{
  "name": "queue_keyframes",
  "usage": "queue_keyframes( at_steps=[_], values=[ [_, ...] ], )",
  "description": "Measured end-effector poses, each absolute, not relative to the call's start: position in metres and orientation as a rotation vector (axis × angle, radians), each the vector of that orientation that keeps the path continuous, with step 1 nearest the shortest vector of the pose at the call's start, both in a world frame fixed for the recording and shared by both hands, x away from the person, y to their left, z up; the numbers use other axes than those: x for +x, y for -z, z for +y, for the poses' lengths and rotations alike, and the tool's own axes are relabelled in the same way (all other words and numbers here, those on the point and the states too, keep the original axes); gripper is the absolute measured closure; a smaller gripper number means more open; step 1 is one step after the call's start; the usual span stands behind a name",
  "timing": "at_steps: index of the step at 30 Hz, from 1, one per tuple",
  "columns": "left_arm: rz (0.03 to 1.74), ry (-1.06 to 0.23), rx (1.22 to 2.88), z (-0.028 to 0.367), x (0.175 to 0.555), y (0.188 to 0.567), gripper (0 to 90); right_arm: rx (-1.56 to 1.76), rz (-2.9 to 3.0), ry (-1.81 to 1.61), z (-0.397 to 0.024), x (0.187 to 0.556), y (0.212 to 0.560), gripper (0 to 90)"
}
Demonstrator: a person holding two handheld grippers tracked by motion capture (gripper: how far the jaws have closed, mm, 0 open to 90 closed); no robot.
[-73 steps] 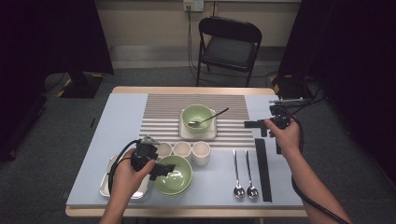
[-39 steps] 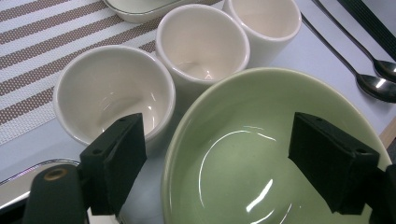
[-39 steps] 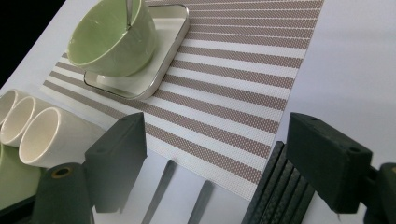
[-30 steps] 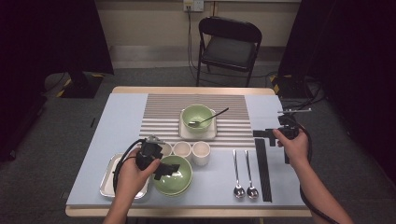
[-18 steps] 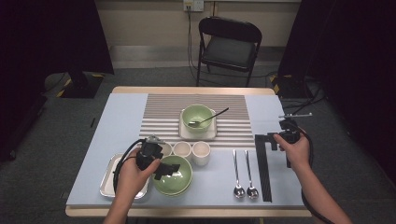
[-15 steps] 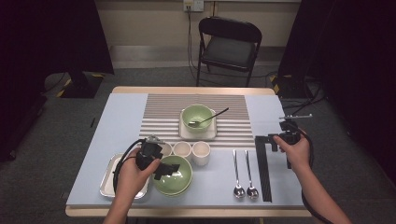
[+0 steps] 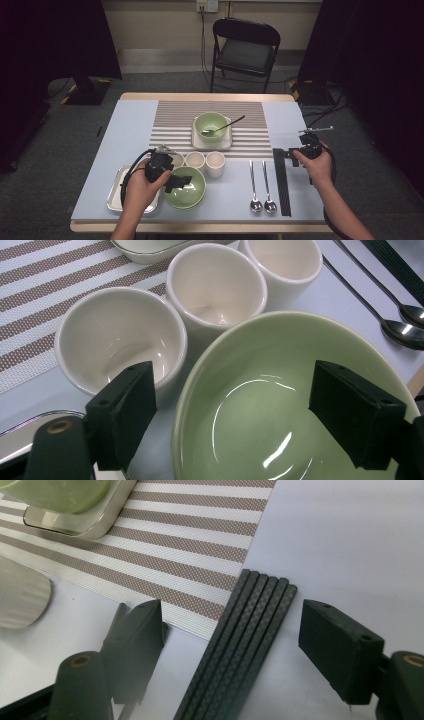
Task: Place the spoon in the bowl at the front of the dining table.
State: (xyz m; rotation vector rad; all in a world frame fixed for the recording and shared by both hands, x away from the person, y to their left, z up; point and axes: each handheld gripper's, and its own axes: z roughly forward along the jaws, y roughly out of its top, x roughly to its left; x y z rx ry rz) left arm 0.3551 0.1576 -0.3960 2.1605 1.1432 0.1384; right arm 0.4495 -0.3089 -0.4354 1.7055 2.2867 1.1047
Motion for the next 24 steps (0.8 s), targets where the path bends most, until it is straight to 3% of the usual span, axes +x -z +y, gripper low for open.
queue_keyframes(
  at_steps=[11,24],
  values=[
    [1.143,-0.134,2.159,0.157,0.355,0.397,18.5,1.726,2.284,-1.031,-0.318,0.446,0.444,34.5],
    [1.141,-0.133,2.161,0.157,0.356,0.397,18.6,1.734,2.274,-0.926,-0.323,0.444,0.45,36.6]
  ],
)
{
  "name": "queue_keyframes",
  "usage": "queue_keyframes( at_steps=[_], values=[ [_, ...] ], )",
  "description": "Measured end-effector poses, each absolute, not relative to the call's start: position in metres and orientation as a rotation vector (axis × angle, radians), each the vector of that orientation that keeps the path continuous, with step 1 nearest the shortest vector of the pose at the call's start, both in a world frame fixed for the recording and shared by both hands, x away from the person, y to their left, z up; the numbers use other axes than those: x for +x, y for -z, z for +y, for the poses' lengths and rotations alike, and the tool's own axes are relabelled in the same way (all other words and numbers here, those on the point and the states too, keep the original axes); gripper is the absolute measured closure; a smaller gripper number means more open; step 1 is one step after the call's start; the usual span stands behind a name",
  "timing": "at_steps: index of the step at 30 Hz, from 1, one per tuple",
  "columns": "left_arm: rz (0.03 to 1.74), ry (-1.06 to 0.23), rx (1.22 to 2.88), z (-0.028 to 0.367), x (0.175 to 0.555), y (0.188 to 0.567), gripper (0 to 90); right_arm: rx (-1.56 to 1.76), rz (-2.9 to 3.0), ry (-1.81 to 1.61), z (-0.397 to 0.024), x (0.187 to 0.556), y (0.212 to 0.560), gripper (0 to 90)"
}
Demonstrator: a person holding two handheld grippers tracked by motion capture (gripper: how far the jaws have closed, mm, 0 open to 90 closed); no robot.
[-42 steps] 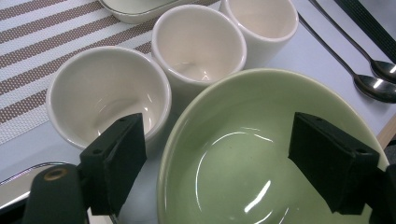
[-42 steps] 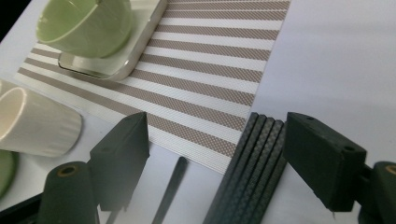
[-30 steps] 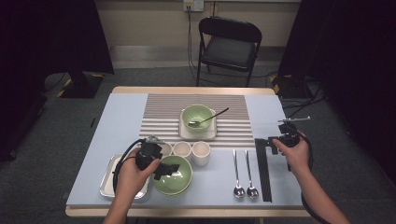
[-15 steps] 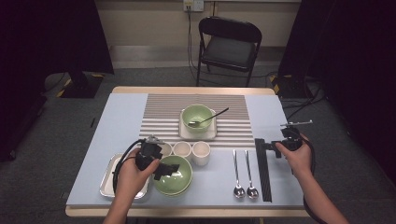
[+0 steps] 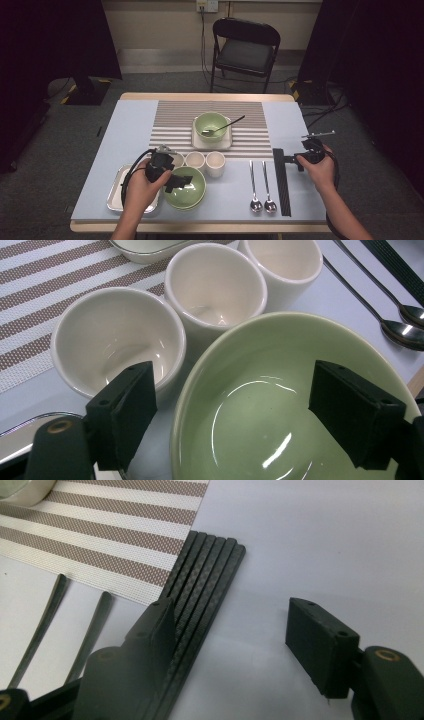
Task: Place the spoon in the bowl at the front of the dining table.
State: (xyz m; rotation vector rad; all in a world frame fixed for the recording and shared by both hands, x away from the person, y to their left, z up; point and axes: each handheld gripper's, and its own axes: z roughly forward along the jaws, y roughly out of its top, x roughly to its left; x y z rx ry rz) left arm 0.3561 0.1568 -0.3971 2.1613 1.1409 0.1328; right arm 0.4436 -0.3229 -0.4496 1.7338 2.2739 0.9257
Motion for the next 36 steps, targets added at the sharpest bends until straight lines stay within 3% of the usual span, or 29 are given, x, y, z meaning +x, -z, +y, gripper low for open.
queue_keyframes(
  at_steps=[22,36],
  values=[
    [1.142,-0.143,2.145,0.158,0.354,0.395,18.6,1.694,2.256,-0.829,-0.318,0.441,0.452,43.8],
    [1.139,-0.142,2.15,0.158,0.354,0.394,18.6,1.679,2.236,-0.772,-0.31,0.44,0.452,42.4]
  ],
)
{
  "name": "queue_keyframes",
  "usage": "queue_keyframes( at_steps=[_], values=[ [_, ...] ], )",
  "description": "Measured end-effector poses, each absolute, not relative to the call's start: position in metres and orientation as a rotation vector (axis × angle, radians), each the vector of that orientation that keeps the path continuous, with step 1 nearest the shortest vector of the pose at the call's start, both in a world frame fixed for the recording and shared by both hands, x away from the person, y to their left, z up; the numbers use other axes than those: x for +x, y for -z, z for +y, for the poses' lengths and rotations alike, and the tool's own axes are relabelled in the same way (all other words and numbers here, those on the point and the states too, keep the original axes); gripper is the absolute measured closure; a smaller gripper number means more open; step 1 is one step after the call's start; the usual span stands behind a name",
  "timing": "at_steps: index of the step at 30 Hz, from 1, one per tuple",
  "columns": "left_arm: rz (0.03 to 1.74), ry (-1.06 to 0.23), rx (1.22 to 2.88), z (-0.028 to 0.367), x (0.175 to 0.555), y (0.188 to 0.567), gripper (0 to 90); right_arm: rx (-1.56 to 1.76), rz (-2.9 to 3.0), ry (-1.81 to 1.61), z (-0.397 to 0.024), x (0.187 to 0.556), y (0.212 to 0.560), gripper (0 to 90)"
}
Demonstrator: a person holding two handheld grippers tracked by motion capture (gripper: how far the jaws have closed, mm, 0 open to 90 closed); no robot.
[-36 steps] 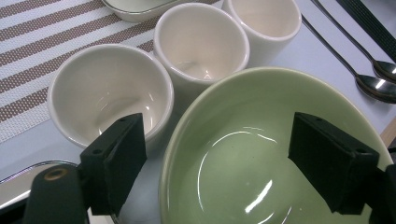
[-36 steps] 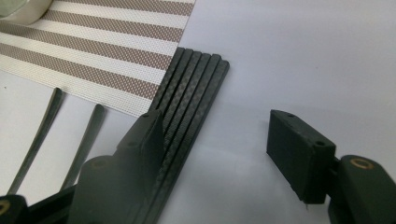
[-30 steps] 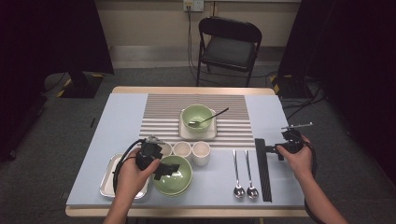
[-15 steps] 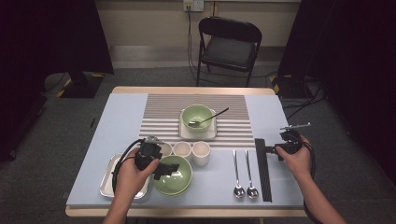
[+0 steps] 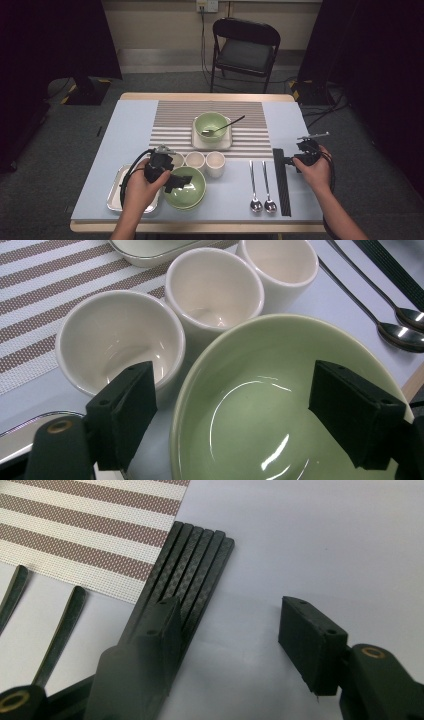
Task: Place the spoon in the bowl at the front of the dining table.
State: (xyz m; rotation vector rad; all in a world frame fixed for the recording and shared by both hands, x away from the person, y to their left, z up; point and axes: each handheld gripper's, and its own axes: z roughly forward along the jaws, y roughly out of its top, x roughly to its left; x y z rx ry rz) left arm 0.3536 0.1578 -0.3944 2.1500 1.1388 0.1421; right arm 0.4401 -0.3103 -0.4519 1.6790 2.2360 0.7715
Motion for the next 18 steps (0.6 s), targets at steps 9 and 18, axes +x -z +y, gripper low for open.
queue_keyframes(
  at_steps=[9,18],
  values=[
    [1.137,-0.141,2.148,0.156,0.3527,0.3953,18.6,1.696,2.241,-0.778,-0.3137,0.4416,0.4509,47.2],
    [1.135,-0.143,2.152,0.1564,0.3536,0.3942,18.6,1.694,2.24,-0.794,-0.3133,0.4408,0.452,43.0]
  ],
)
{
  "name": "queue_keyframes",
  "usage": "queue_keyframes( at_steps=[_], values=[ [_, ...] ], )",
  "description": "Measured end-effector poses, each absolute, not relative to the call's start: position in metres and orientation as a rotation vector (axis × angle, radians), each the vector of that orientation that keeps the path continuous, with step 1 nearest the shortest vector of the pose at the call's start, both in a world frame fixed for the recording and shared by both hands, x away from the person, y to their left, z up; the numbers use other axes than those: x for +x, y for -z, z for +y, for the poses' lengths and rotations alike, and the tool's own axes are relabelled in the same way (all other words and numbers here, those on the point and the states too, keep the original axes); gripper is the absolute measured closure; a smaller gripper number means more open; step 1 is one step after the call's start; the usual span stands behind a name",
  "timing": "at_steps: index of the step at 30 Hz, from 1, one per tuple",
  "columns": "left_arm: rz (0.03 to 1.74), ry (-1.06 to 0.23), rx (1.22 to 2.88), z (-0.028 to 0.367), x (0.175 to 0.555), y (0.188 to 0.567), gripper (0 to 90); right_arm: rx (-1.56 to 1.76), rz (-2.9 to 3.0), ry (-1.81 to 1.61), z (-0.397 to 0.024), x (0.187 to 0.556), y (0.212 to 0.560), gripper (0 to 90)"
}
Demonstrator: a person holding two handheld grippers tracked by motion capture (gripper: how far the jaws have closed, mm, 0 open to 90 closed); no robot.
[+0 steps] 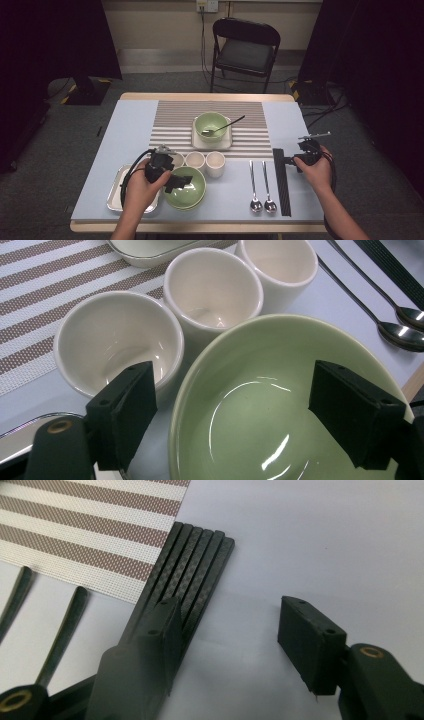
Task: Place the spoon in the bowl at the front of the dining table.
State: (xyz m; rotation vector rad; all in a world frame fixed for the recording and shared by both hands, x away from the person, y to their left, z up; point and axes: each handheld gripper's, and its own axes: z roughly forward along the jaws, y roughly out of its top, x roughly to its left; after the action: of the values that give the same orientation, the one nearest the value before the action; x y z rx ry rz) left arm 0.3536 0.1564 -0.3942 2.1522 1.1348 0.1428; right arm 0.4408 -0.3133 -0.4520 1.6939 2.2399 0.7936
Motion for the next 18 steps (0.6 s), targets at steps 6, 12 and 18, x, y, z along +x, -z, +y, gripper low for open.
queue_keyframes(
  at_steps=[6,12,18],
  values=[
    [1.132,-0.143,2.153,0.1559,0.3533,0.3942,18.6,1.67,2.239,-0.773,-0.3101,0.4396,0.4525,41.3],
    [1.132,-0.143,2.152,0.1565,0.3527,0.3944,18.6,1.67,2.242,-0.774,-0.3108,0.44,0.4523,41.9],
    [1.132,-0.149,2.15,0.1577,0.3525,0.3927,18.6,1.687,2.236,-0.758,-0.309,0.4407,0.4517,41.7]
  ],
)
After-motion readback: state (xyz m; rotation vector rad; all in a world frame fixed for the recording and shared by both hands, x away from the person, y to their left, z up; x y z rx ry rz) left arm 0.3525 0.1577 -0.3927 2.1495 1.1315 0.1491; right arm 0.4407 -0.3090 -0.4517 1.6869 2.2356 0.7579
